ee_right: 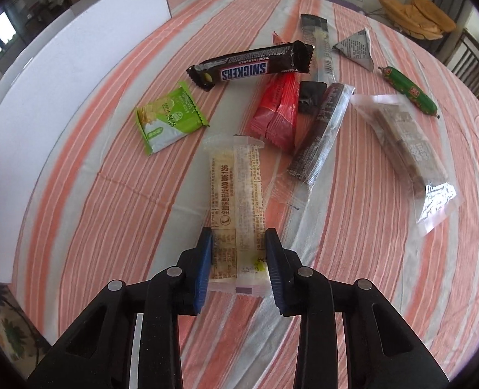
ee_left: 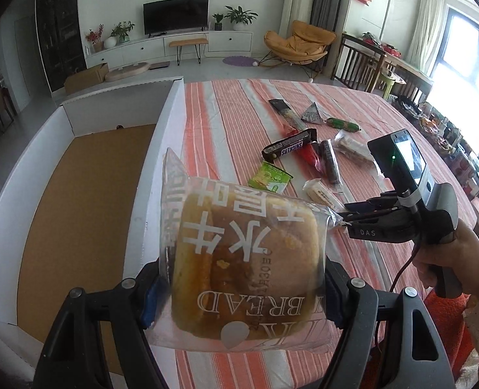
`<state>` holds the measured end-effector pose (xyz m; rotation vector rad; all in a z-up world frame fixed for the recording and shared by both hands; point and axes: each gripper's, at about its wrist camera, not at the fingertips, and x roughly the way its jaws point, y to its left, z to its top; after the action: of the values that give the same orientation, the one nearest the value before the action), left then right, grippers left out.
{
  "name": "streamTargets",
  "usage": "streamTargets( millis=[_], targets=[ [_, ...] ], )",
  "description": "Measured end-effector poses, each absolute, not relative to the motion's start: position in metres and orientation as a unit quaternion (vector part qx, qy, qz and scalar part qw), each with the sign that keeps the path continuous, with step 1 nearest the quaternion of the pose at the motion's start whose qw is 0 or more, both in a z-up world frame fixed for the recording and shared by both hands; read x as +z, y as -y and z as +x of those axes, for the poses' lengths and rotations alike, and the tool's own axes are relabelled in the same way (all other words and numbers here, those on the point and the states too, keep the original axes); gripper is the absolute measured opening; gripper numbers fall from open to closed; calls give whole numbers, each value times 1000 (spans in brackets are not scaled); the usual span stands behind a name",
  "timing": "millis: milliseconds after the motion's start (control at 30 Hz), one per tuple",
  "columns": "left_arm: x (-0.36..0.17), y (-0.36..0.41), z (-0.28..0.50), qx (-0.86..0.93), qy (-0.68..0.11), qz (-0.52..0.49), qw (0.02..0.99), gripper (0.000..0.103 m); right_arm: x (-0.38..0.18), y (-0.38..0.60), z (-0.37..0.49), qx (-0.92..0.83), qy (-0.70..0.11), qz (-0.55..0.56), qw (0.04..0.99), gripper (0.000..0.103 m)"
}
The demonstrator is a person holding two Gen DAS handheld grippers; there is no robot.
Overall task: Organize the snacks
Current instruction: 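Lower both snacks into the white box and open both tools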
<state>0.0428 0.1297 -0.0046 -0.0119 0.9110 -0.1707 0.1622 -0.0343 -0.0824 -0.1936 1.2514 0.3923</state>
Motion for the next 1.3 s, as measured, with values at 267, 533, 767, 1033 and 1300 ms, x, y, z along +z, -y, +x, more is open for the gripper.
streamTargets(
  millis=[267,533,767,1033,1300],
  targets=[
    [2,-130,36,-79,-430,3,899,75,-78,51,128,191,-596,-59,778,37],
    [11,-144,26,-93,-427,-19,899,75,-74,31,135,189,-590,-94,779,56],
    [20,-171,16,-117,-429,-57,894,75,-60,46,112,193,-574,0,796,29],
    [42,-202,23,-134,-432,-93,887,75,-5,54,77,263,-518,179,794,29],
    [57,-288,36,-27,-425,-83,901,75,71,-35,90,366,-458,184,789,29]
  ],
)
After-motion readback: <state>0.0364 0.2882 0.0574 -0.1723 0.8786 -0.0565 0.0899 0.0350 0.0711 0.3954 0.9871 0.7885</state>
